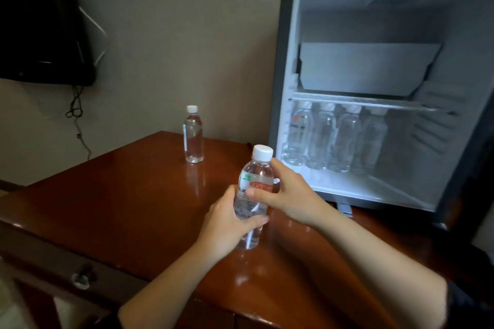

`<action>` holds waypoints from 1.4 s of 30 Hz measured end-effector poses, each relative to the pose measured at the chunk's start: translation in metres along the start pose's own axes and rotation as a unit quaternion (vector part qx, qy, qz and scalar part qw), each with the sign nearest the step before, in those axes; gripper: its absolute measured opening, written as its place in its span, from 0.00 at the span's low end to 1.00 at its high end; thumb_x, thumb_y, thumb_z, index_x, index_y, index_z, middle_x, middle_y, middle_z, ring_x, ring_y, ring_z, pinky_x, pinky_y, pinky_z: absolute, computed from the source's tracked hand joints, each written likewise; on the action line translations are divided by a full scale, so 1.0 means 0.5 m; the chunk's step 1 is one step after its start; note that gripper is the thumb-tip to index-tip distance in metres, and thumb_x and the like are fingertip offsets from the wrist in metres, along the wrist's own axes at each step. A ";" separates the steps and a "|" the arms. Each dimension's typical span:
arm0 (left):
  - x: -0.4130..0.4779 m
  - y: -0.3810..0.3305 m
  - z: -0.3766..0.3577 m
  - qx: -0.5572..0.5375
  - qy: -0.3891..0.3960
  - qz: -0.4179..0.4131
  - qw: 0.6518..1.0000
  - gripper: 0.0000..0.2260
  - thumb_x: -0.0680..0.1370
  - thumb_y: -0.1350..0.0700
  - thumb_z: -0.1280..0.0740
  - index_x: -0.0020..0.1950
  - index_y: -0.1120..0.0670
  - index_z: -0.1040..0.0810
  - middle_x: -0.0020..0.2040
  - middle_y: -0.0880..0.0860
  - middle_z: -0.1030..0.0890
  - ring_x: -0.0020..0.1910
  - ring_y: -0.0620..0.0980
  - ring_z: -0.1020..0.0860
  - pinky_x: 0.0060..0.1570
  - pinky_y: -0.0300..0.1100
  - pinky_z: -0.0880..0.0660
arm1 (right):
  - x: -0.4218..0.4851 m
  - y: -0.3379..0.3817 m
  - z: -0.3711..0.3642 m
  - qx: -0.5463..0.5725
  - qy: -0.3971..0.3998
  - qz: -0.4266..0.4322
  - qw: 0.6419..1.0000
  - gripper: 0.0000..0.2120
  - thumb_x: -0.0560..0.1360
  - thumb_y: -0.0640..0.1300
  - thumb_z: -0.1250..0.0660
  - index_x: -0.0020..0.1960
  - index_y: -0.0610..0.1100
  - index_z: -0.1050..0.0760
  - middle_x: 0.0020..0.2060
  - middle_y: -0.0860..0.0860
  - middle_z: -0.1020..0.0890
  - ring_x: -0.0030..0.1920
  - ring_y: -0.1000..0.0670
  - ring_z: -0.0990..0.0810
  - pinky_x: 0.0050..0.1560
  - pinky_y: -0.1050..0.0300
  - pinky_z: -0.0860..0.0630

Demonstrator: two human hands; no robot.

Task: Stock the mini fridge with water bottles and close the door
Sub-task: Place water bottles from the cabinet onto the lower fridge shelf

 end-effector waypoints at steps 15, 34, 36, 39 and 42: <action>0.139 -0.216 -0.281 -0.067 0.157 -0.084 0.982 0.16 0.70 0.49 0.27 0.51 0.37 0.30 0.46 0.37 0.23 0.45 0.33 0.25 0.39 0.22 0.30 | -0.074 -0.124 0.324 -0.059 -0.192 -0.100 0.974 0.19 0.70 0.53 0.29 0.58 0.54 0.29 0.49 0.58 0.19 0.52 0.51 0.19 0.56 0.43 0.23; 0.251 -0.275 -0.504 -0.084 0.229 -0.102 0.964 0.23 0.79 0.58 0.38 0.73 0.46 0.38 0.67 0.46 0.29 0.61 0.46 0.28 0.57 0.36 0.32 | -0.049 -0.291 0.485 -0.138 -0.288 -0.290 0.902 0.21 0.75 0.49 0.34 0.65 0.51 0.37 0.54 0.50 0.22 0.54 0.46 0.21 0.53 0.47 0.22; 0.277 -0.283 -0.501 0.009 0.179 -0.153 0.972 0.23 0.78 0.57 0.38 0.73 0.48 0.36 0.70 0.48 0.32 0.70 0.49 0.34 0.66 0.40 0.36 | -0.038 -0.304 0.497 -0.139 -0.293 -0.309 0.894 0.21 0.76 0.49 0.34 0.65 0.51 0.37 0.55 0.49 0.22 0.53 0.45 0.21 0.53 0.46 0.22; 0.310 -0.314 -0.479 0.215 0.066 -0.293 0.929 0.23 0.76 0.57 0.37 0.71 0.49 0.35 0.73 0.49 0.37 0.74 0.50 0.43 0.71 0.47 0.45 | -0.021 -0.321 0.507 -0.134 -0.308 -0.311 0.889 0.19 0.76 0.48 0.35 0.65 0.50 0.36 0.55 0.49 0.23 0.54 0.45 0.21 0.53 0.48 0.22; 0.339 -0.339 -0.465 0.338 -0.005 -0.435 0.835 0.25 0.64 0.57 0.28 0.61 0.49 0.23 0.66 0.54 0.26 0.68 0.53 0.37 0.67 0.53 0.38 | -0.004 -0.334 0.516 -0.137 -0.330 -0.297 0.886 0.20 0.75 0.48 0.33 0.65 0.49 0.33 0.59 0.49 0.22 0.59 0.45 0.22 0.58 0.47 0.24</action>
Point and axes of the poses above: each hand's wrist, its own x-axis towards the middle knuckle, its own z-axis out of the back of the hand, y = z × x, the point moved 6 cm from there along x, towards the middle knuckle
